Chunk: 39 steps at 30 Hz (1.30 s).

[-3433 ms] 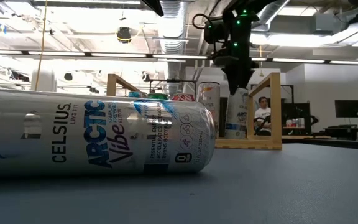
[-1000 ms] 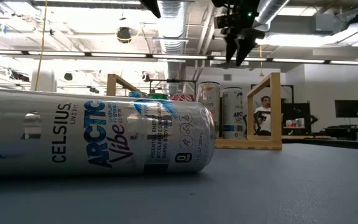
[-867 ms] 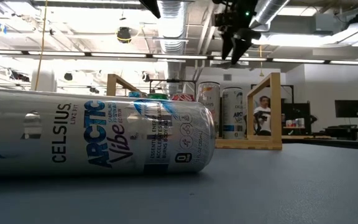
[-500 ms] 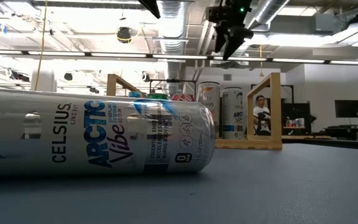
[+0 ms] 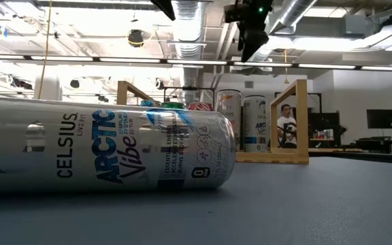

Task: Place canned beverage on shelf
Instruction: Put the light blue soda can on the shelf

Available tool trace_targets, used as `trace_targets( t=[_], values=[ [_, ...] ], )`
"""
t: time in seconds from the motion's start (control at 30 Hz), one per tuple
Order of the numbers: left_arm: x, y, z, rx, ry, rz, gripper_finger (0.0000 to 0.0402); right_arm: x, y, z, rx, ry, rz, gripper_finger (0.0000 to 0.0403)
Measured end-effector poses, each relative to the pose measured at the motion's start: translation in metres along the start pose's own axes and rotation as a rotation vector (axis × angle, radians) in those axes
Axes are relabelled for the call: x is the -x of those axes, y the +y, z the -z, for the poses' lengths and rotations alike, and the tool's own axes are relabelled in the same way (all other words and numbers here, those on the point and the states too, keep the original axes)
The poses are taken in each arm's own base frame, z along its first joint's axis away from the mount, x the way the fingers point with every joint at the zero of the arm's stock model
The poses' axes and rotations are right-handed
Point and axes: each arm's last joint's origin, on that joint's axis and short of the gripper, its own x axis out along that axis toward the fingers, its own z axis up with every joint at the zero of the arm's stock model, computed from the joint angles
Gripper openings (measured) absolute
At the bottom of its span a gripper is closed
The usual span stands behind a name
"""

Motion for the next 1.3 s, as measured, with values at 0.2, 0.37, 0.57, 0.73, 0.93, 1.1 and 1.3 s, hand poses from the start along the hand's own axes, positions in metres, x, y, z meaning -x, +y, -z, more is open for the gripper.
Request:
trace_targets(
  t=[0.2, 0.37, 0.57, 0.73, 0.93, 1.1, 1.3],
  values=[
    [0.0, 0.0, 0.001, 0.011, 0.007, 0.003, 0.0279, 0.001, -0.004, 0.0, -0.123, 0.034, 0.082, 0.0356],
    [0.0, 0.0, 0.001, 0.01, 0.01, 0.004, 0.0279, -0.002, 0.009, 0.009, 0.128, -0.058, -0.246, 0.0355],
    [0.0, -0.001, 0.003, 0.007, 0.029, 0.011, 0.0279, -0.005, 0.016, 0.015, 0.033, -0.223, -0.601, 0.0354],
    [0.0, -0.001, 0.003, 0.009, 0.032, 0.012, 0.0279, -0.021, 0.02, 0.023, 0.069, -0.198, -0.623, 0.0354],
    [0.0, -0.001, 0.003, 0.003, 0.031, 0.012, 0.0279, -0.045, 0.027, 0.03, 0.118, -0.208, -0.606, 0.0354],
    [0.0, -0.001, 0.003, 0.002, 0.032, 0.012, 0.0279, -0.056, 0.028, 0.036, 0.149, -0.21, -0.594, 0.0354],
    [0.0, -0.001, 0.003, 0.006, 0.031, 0.012, 0.0279, -0.069, 0.041, 0.046, 0.152, -0.175, -0.665, 0.0354]
  ],
)
